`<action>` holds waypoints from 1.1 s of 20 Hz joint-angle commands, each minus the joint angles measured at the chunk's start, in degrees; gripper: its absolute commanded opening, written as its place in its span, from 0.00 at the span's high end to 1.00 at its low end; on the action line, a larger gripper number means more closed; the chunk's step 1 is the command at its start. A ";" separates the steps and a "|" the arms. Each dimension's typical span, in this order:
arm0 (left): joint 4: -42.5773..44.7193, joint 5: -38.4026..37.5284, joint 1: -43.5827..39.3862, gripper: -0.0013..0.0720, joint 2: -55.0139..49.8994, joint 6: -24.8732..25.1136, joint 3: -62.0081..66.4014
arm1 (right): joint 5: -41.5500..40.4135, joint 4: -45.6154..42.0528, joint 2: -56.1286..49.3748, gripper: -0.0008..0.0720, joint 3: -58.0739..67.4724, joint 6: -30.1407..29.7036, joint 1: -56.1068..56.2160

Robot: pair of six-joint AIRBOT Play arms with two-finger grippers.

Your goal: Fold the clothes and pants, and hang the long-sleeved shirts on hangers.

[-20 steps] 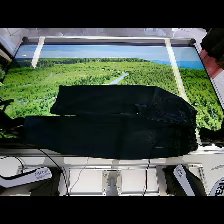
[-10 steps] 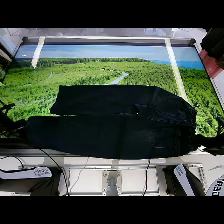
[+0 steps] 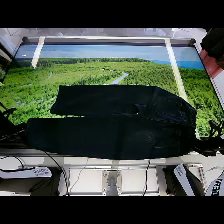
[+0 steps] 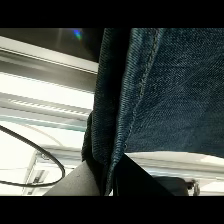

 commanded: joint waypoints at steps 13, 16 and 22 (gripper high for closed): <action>-0.09 1.79 0.07 0.97 -0.04 1.68 -0.17 | -9.55 -3.02 -3.80 0.35 -0.24 6.40 -0.02; -0.24 1.86 0.07 0.97 -0.04 1.68 -0.17 | -12.66 -0.02 -5.53 0.45 -0.24 6.40 -0.02; -7.43 1.77 0.07 0.97 2.27 2.10 -0.15 | -15.47 7.13 -7.28 0.99 1.40 6.01 -0.04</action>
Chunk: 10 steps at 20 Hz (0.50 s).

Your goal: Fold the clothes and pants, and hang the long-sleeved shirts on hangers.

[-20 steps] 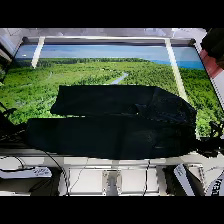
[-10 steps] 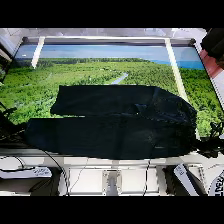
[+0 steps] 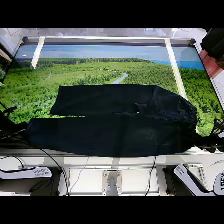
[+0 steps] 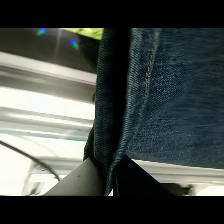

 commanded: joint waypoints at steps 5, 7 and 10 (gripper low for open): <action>-13.22 2.99 0.07 0.97 15.32 2.10 0.02 | 5.88 0.55 5.55 0.99 15.82 -0.50 -0.76; -12.90 4.61 0.79 0.97 22.73 2.03 0.04 | 6.47 1.03 6.49 0.99 22.36 0.74 -1.68; -12.68 6.54 2.60 0.97 32.50 0.79 0.31 | 7.13 1.29 6.45 0.99 32.26 1.68 -1.55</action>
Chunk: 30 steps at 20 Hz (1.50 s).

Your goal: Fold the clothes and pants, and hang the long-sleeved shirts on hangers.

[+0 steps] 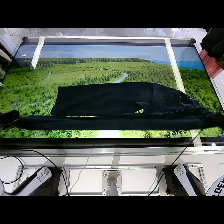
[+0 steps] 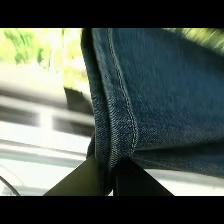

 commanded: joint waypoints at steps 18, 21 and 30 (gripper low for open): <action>-15.85 -6.80 -5.11 0.97 1.97 -6.19 8.96 | 10.21 -24.92 -1.51 0.99 24.09 9.16 -0.31; -12.68 -6.45 -17.81 0.97 -11.56 -6.25 10.86 | 12.41 -24.72 -4.70 0.99 24.09 6.82 -0.31; -10.69 -9.66 -35.69 0.97 -50.75 -19.76 43.63 | 6.73 -23.93 -17.00 0.99 24.09 5.57 -0.35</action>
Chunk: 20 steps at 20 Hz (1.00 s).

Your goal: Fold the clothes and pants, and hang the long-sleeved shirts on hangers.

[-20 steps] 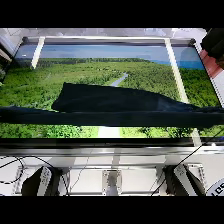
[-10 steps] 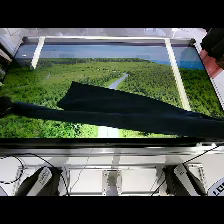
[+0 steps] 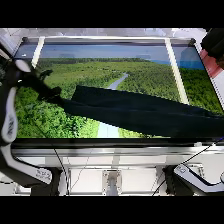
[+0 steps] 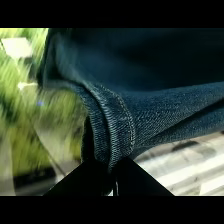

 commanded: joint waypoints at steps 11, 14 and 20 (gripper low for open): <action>-31.45 28.72 1.49 0.63 -17.53 -12.68 16.79 | -18.38 18.10 -21.59 0.99 0.02 2.62 0.07; -32.92 31.23 1.07 0.42 -17.66 -9.46 16.79 | -23.78 24.55 -23.04 0.87 0.24 2.45 0.07; -23.85 16.79 1.75 0.42 -17.53 -8.17 16.79 | -12.11 26.25 -22.97 0.38 8.52 -0.96 0.07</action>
